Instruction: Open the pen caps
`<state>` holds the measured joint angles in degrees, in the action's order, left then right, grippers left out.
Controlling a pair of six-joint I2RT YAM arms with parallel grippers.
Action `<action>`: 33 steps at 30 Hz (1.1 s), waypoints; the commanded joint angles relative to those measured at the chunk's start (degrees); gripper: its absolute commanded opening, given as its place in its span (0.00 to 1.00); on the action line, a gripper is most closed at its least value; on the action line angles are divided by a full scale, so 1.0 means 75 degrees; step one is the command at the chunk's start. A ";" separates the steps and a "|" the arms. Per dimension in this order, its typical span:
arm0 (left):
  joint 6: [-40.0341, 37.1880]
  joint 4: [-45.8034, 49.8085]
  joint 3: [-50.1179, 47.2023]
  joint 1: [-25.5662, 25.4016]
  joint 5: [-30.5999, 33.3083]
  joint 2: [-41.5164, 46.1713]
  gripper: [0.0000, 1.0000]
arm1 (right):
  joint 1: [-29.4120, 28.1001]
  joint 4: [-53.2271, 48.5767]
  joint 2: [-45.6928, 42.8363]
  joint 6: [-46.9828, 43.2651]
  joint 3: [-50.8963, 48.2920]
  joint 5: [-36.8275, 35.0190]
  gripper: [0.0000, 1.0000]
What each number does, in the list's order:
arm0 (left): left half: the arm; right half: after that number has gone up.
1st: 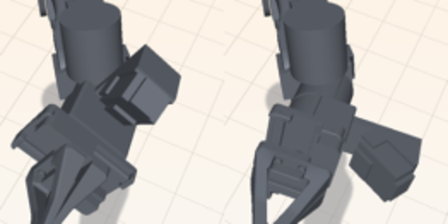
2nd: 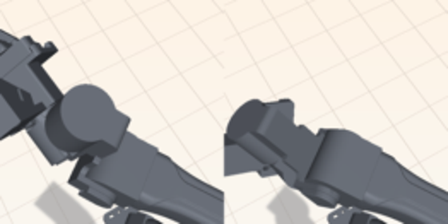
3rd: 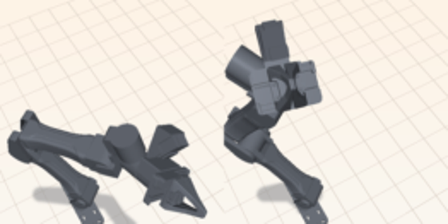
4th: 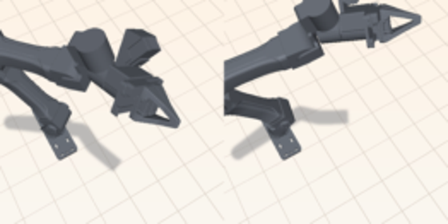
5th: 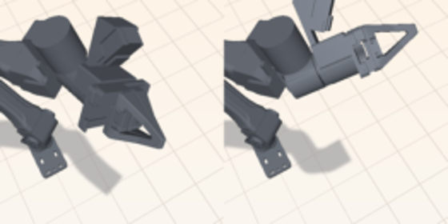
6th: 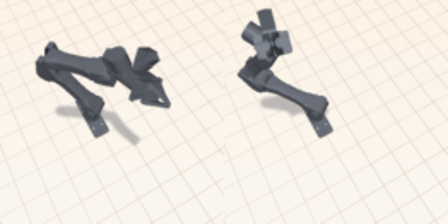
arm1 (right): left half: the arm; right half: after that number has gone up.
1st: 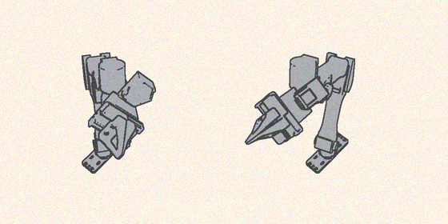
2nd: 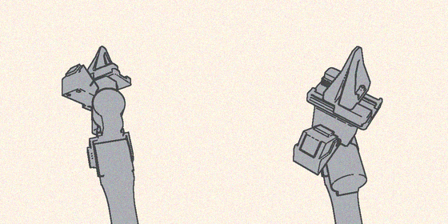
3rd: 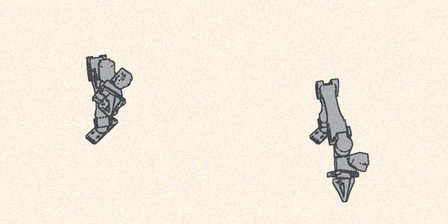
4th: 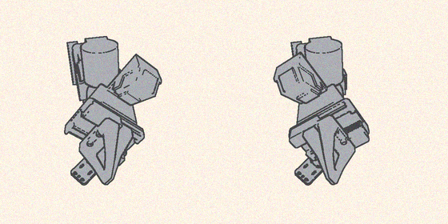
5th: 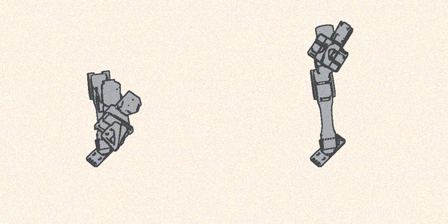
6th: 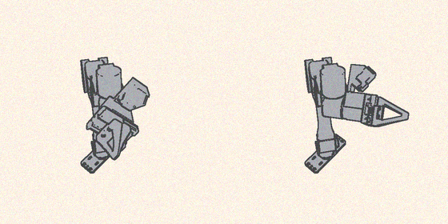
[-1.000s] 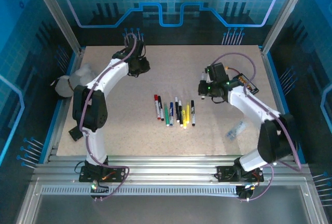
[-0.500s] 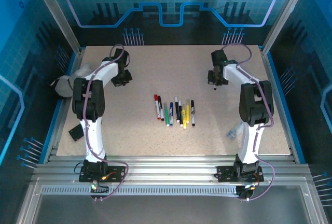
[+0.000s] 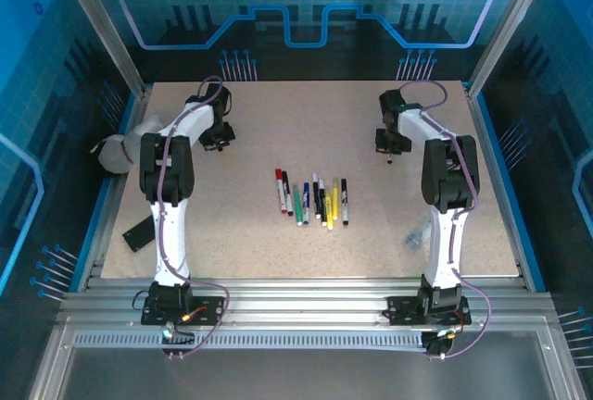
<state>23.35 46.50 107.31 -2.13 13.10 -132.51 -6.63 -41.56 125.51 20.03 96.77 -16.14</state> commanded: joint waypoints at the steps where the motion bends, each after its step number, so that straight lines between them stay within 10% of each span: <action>1: -0.0159 0.0570 0.0255 0.0097 0.0058 -0.0319 0.07 | 0.0169 -0.0496 0.0230 -0.0003 0.0370 -0.0072 0.05; 13: -0.0097 0.0449 0.0117 0.0086 -0.0459 -0.0178 0.38 | 0.0309 -0.0673 0.0329 0.0035 0.0429 0.0219 0.33; 33: 0.0394 -0.0731 -0.2087 -0.0624 -0.0985 0.3214 0.44 | -0.0355 0.0431 -0.3521 0.0347 -0.1753 0.1771 0.45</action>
<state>24.14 44.31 96.40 -3.62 7.64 -114.69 -6.17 -40.56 103.94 21.28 87.39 -6.24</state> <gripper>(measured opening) 0.442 0.447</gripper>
